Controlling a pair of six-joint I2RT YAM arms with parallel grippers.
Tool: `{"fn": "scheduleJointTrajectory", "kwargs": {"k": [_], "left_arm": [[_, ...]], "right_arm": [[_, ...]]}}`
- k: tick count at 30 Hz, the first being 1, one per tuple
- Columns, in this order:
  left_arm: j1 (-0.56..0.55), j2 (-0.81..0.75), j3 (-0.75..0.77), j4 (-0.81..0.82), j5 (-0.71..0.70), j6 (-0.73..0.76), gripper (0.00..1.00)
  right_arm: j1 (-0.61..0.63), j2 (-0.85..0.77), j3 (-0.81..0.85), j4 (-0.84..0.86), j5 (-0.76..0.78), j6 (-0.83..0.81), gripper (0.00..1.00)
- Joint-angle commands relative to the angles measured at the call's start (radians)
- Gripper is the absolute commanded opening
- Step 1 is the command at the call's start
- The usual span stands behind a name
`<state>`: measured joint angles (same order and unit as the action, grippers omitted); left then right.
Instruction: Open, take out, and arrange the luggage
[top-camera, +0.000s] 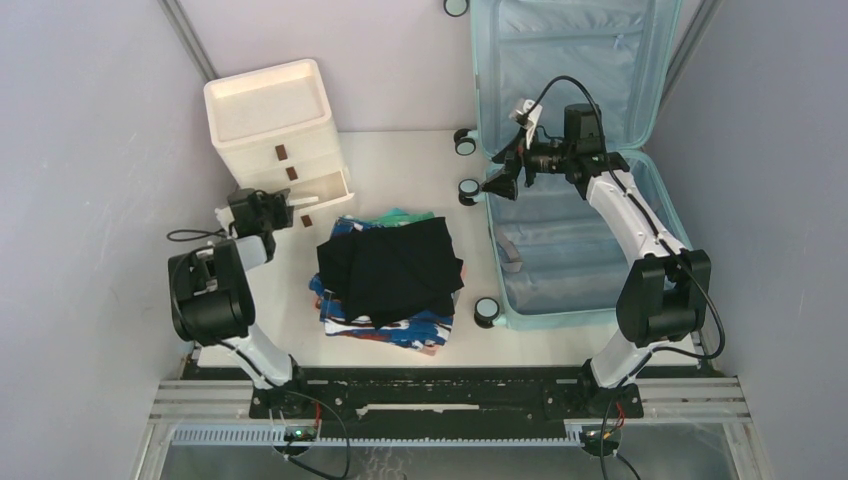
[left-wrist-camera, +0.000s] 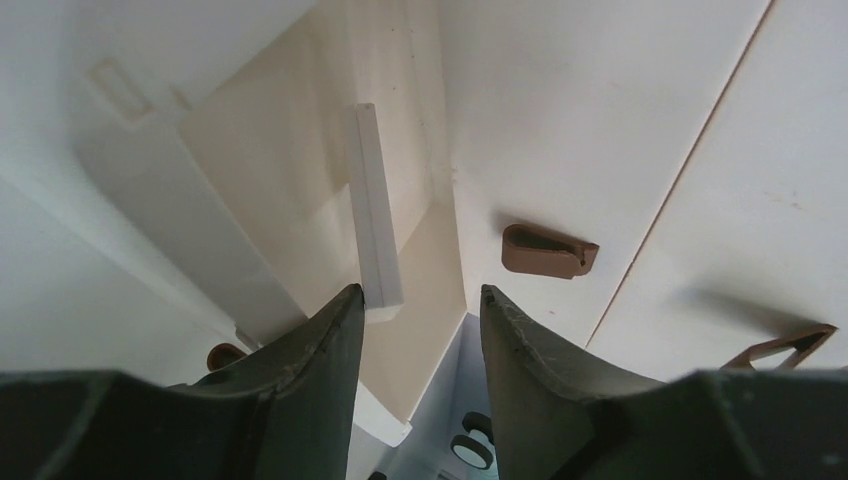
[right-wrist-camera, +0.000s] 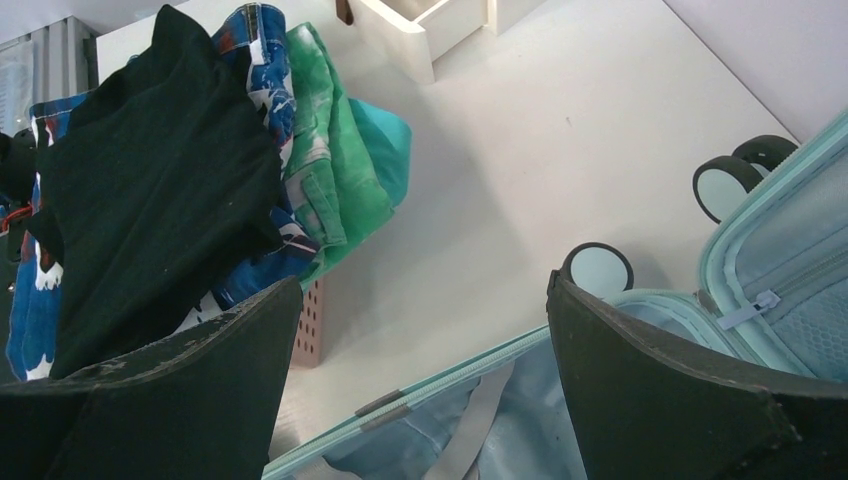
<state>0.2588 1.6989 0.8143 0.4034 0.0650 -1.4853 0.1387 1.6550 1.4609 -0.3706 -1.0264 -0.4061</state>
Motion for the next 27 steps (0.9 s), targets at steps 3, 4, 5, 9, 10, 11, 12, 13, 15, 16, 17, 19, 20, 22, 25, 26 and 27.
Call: {"fn": "scheduleJointTrajectory", "kwargs": {"k": [3,4,5,9,10,11,12,13,15,16,17,19,20,22,25,26,27], "left_arm": [[0.016,-0.137,0.028,-0.085,-0.028,0.067,0.52],[0.016,-0.157,0.025,-0.108,-0.031,0.090,0.52],[0.015,-0.178,0.026,-0.127,-0.033,0.116,0.52],[0.016,-0.256,0.023,-0.212,-0.028,0.216,0.50],[0.016,-0.274,0.019,-0.228,-0.026,0.237,0.49],[0.015,-0.295,0.010,-0.243,-0.024,0.253,0.48],[0.015,-0.314,-0.003,-0.255,-0.024,0.266,0.46],[0.016,-0.341,-0.018,-0.263,-0.022,0.275,0.44],[0.016,-0.383,-0.068,-0.265,-0.018,0.280,0.39],[0.017,-0.403,-0.093,-0.265,-0.019,0.280,0.34],[0.016,-0.423,-0.122,-0.264,-0.017,0.279,0.29],[0.016,-0.458,-0.175,-0.263,-0.021,0.278,0.19],[0.016,-0.474,-0.201,-0.262,-0.028,0.278,0.14],[0.016,-0.496,-0.246,-0.261,-0.046,0.276,0.06],[0.016,-0.491,-0.288,-0.245,-0.054,0.272,0.00],[0.016,-0.476,-0.294,-0.228,-0.052,0.273,0.00],[0.015,-0.456,-0.299,-0.202,-0.046,0.278,0.00]], "right_arm": [[-0.011,-0.039,-0.003,0.034,-0.012,0.001,1.00],[-0.013,-0.040,-0.004,0.035,-0.012,0.002,1.00],[-0.013,-0.041,-0.005,0.034,-0.013,0.003,1.00],[-0.015,-0.043,-0.008,0.035,-0.015,0.004,1.00],[-0.015,-0.042,-0.009,0.034,-0.016,0.004,1.00],[-0.014,-0.043,-0.010,0.035,-0.016,0.004,0.99],[-0.016,-0.043,-0.010,0.035,-0.017,0.004,1.00],[-0.016,-0.043,-0.011,0.034,-0.017,0.004,1.00],[-0.016,-0.044,-0.013,0.033,-0.016,0.004,1.00],[-0.016,-0.045,-0.014,0.033,-0.016,0.005,1.00],[-0.017,-0.045,-0.016,0.031,-0.016,0.004,1.00],[-0.017,-0.045,-0.018,0.031,-0.015,0.004,1.00],[-0.017,-0.046,-0.020,0.029,-0.015,0.004,1.00],[-0.018,-0.045,-0.023,0.026,-0.014,0.004,1.00],[-0.019,-0.044,-0.026,0.026,-0.015,0.004,1.00],[-0.019,-0.044,-0.027,0.026,-0.015,0.004,1.00],[-0.020,-0.044,-0.029,0.027,-0.014,0.004,1.00]]}}
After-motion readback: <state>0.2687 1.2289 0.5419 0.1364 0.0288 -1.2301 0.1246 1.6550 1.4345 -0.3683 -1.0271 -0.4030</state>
